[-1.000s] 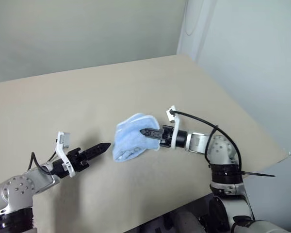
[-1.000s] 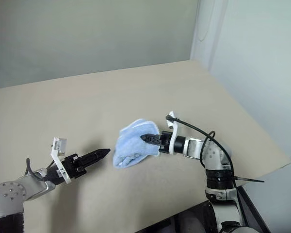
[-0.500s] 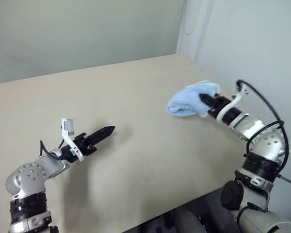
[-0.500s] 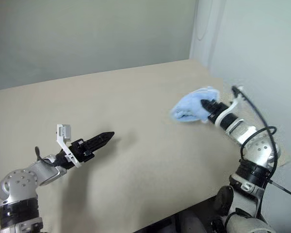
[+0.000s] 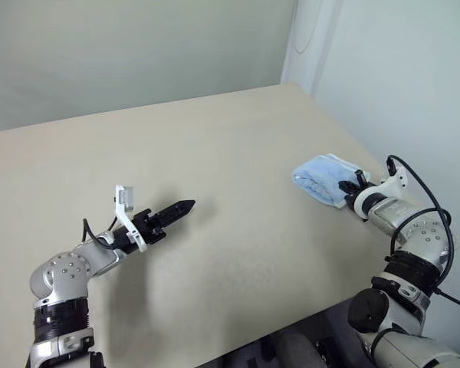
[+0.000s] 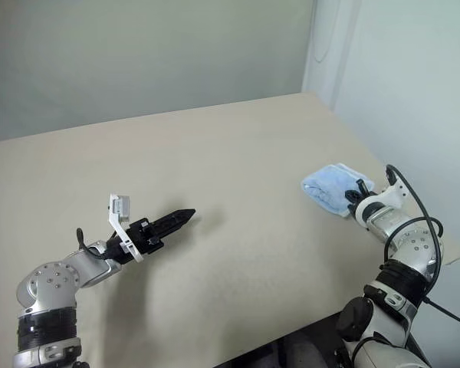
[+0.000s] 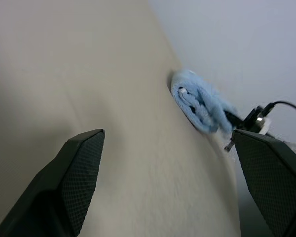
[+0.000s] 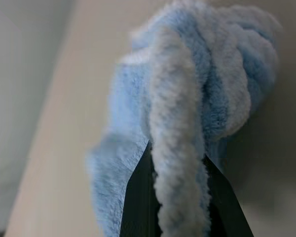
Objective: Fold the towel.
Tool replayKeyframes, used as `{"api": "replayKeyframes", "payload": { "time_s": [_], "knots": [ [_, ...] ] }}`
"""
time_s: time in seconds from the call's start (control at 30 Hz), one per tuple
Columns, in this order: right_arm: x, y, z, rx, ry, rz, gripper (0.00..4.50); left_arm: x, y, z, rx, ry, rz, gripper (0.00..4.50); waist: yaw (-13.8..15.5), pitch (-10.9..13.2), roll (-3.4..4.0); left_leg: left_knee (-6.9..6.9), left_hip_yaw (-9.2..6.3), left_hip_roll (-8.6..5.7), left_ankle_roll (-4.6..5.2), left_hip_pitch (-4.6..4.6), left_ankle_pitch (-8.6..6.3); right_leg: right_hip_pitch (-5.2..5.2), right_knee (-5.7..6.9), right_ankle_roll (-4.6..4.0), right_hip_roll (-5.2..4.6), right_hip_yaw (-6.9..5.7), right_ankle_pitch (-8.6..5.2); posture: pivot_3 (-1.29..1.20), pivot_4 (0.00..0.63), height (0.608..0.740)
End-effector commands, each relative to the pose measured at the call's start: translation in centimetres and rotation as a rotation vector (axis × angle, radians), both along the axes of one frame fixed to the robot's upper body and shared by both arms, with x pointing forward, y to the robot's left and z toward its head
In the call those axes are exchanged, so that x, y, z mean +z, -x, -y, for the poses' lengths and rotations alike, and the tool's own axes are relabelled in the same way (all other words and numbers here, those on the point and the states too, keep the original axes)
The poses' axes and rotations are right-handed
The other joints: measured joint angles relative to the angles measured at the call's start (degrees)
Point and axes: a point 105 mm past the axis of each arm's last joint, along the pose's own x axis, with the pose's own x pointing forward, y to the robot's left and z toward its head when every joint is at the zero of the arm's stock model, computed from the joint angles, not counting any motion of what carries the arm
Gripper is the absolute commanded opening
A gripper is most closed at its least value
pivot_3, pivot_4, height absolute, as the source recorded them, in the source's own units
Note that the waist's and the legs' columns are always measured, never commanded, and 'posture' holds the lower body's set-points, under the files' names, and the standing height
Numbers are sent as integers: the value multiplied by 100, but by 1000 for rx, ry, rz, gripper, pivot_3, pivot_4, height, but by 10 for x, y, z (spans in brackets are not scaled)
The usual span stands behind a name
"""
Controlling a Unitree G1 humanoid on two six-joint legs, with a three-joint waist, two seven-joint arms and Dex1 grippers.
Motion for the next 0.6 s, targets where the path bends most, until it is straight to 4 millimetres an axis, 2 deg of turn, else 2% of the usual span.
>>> {"api": "replayKeyframes", "payload": {
  "time_s": [0.03, 0.13, 0.17, 0.27, 0.4, 0.53, 0.57, 0.6],
  "knots": [
    [17, -1, 7, -37, 12, 49, 58, 9, 2, -4, 14, 1, 47, 4500, -2, 0, 0, 0, 0, 0, 0, -1, 0, 2, -5, 1, 0, -1, -1, 0, 150, 740],
    [19, 1, 4, -20, 16, 54, 58, 9, 4, -4, 12, -2, 44, 4500, -3, 2, 3, -3, 0, 3, 1, -1, -1, 8, -18, 3, 0, -3, -2, 0, 150, 740],
    [19, 2, 2, -10, 13, 56, 577, 9, 4, -3, 11, -2, 44, 4500, -2, 2, 3, -4, 0, 4, 1, 0, -1, 7, -25, 3, 0, -5, -1, 0, 150, 740],
    [20, 4, -1, 8, 14, 67, 1409, 8, 6, -2, 6, -2, 41, 4500, -1, 3, 5, -3, 0, 6, 1, 0, -1, 6, -33, 8, 0, -6, 1, 0, 150, 740],
    [24, 7, -2, 12, 8, 94, 2906, 6, 9, -2, 4, -3, 38, 4500, 0, 3, 6, -3, 1, 5, 9, 0, -5, 12, -35, 12, 0, -4, 2, 0, 150, 740],
    [18, 13, 1, -18, 20, 64, 4297, 6, 10, -2, 5, 1, 38, 4500, 2, 2, 7, -3, 0, 4, 21, 2, -14, 19, -36, 14, 0, -3, 2, 0, 150, 740],
    [16, 15, 3, -29, 23, 54, 4478, 6, 10, -2, 5, 2, 38, 4500, 8, 2, 6, -3, -1, 4, 21, 2, -15, 22, -36, 14, 0, -4, 2, 0, 150, 740],
    [13, 18, 4, -40, 24, 45, 4478, 6, 11, -2, 5, 2, 38, 4500, 10, 2, 6, -4, -2, 4, 23, 2, -16, 27, -36, 15, 0, -4, 2, 0, 150, 740]
  ]
}}
